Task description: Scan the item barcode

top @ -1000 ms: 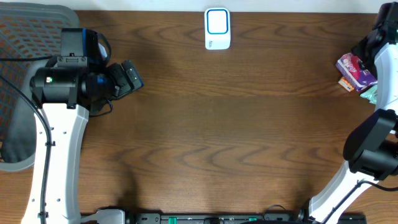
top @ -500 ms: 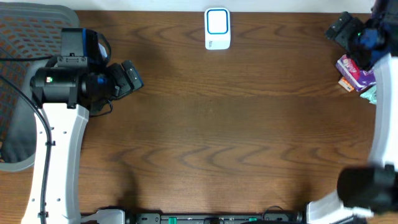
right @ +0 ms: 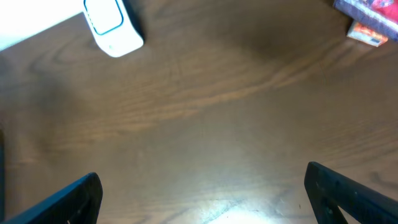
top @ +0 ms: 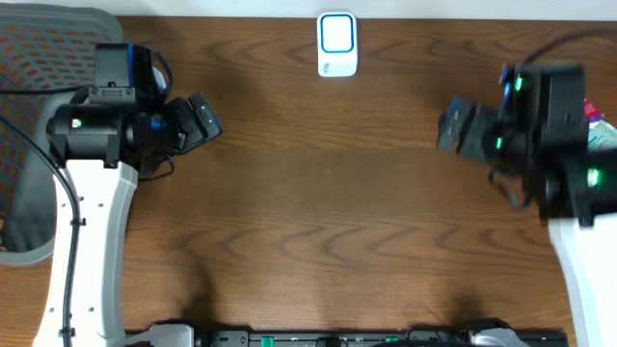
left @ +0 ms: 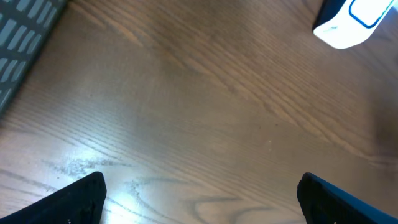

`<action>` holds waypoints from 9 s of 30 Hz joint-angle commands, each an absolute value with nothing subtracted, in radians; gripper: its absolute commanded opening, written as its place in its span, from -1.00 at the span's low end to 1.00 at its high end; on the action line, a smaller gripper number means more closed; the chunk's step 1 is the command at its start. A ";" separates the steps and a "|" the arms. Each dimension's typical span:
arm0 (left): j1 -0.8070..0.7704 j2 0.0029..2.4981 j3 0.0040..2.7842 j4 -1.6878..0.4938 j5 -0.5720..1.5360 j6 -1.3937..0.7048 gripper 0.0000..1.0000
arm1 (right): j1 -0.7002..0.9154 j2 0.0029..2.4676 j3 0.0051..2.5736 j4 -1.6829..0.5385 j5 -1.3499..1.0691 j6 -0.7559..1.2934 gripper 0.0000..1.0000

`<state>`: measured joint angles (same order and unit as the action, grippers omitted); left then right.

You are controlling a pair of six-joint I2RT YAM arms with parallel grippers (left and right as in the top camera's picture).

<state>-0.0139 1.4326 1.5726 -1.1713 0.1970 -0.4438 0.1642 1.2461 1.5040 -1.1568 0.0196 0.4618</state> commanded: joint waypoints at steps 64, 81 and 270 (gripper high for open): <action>-0.010 1.431 1.579 -1.174 0.191 -0.434 0.96 | 0.027 0.010 0.044 0.013 -0.213 -0.130 0.98; -0.010 1.431 1.579 -1.174 0.191 -0.434 0.95 | 0.028 0.005 0.006 -0.077 -0.026 -0.052 0.99; -0.001 0.004 0.004 -0.074 0.007 0.007 0.95 | 0.028 0.006 0.006 -0.075 -0.007 0.025 0.99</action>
<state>0.0013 0.0105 0.0223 -0.0364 0.0452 -0.0025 0.0364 0.0120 0.0078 -0.0715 -0.0071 0.0147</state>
